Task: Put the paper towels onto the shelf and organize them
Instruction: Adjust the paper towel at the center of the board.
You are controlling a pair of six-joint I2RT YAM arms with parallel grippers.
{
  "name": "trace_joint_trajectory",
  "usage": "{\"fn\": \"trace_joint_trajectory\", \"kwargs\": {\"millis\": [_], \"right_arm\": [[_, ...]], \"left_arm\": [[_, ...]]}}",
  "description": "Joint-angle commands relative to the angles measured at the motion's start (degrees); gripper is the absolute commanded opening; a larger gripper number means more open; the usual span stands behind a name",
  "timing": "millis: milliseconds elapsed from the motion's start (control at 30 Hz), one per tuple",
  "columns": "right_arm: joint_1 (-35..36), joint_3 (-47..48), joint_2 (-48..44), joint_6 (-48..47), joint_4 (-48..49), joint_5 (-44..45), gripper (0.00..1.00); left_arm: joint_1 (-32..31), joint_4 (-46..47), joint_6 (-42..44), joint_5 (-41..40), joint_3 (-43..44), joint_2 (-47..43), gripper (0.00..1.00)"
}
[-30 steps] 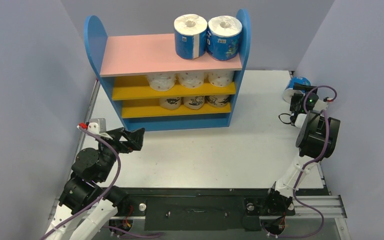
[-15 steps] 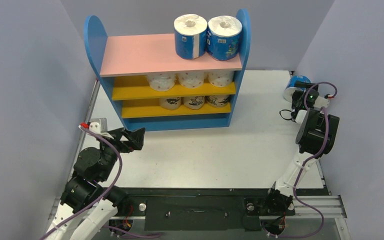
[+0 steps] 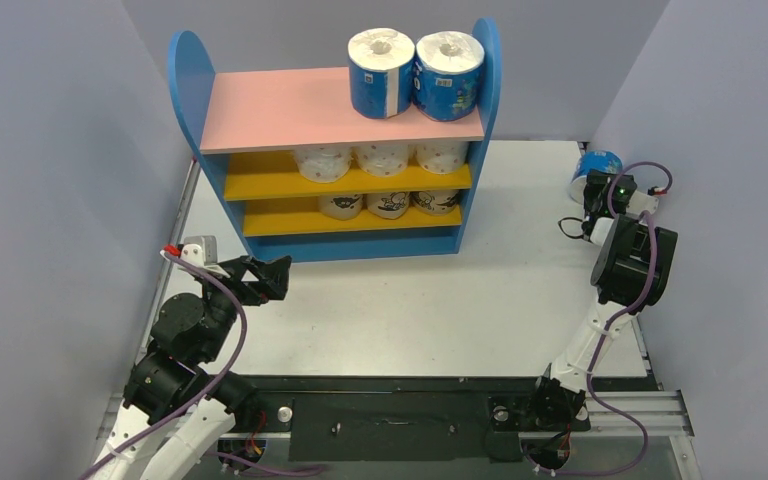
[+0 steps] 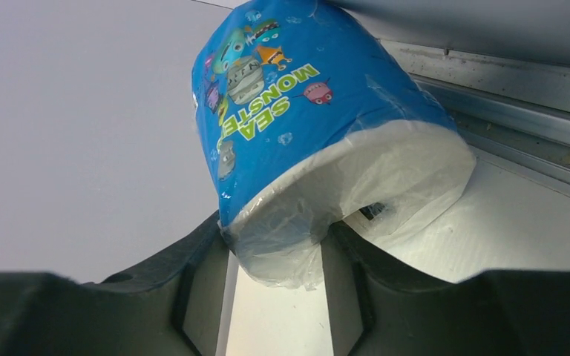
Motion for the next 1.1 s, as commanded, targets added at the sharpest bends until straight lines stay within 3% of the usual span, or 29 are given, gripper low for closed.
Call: {"fn": "trace_joint_trajectory", "kwargs": {"millis": [0, 300, 567, 700, 800, 967, 1067], "right_arm": [[0.28, 0.42, -0.53, -1.63, 2.20, 1.51, 0.30], [3.48, -8.32, -11.69, -3.43, 3.99, 2.47, 0.17], [10.78, -23.18, -37.89, -8.16, -5.78, 10.17, 0.10], [16.27, -30.70, -54.64, -10.86, -18.28, 16.20, 0.07], [21.42, -32.86, -65.77, -14.17, -34.12, 19.40, 0.06], [30.31, -31.51, -87.17, -17.56, -59.60, 26.92, 0.05], [34.41, -27.82, -96.24, -18.40, -69.44, 28.07, 0.05]], "left_arm": [[0.13, 1.74, -0.45, -0.88, -0.18, -0.44, 0.96], [0.11, 0.28, -0.96, -0.88, 0.69, -2.06, 0.96], [-0.39, -1.88, -2.39, -0.90, 1.32, -5.82, 0.96], [-1.49, -2.47, -3.64, -0.86, 1.56, -7.09, 0.96], [-2.27, -2.73, -4.82, -0.10, 1.74, -7.66, 0.96], [-2.50, -1.32, -6.89, 1.23, 0.67, -8.52, 0.96], [-2.50, -0.27, -7.86, 1.97, 0.29, -8.28, 0.96]]}}
